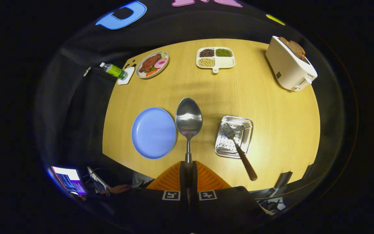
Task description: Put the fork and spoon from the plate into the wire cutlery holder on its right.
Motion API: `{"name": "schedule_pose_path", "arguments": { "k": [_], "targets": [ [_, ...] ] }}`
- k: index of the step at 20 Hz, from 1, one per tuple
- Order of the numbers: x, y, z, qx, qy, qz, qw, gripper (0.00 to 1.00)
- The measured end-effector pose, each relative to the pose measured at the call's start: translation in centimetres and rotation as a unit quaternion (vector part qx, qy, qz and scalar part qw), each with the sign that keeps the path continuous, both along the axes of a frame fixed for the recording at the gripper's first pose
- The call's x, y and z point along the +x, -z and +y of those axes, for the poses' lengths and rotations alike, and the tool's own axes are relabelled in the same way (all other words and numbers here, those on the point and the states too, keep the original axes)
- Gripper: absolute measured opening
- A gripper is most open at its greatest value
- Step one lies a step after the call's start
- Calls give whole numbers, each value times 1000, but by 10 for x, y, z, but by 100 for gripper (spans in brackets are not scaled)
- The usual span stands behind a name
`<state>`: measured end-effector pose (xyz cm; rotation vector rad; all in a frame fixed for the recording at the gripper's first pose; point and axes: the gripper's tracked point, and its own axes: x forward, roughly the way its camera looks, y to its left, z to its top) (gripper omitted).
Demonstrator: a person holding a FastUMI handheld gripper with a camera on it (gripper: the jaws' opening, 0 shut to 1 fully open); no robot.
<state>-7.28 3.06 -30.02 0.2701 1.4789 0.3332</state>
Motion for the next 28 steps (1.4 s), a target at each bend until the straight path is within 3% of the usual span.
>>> {"name": "schedule_pose_path", "arguments": {
  "k": [4, 9, 19, 28],
  "targets": [
    [-17, 17, -61, -78, -90, 71, 990, 6],
    [-24, 26, -64, -53, -134, 170, 975, 6],
    [-1, 51, -63, -80, -147, 281, 945, 9],
    [16, 69, -49, -73, -138, 251, 955, 14]
  ]
}}
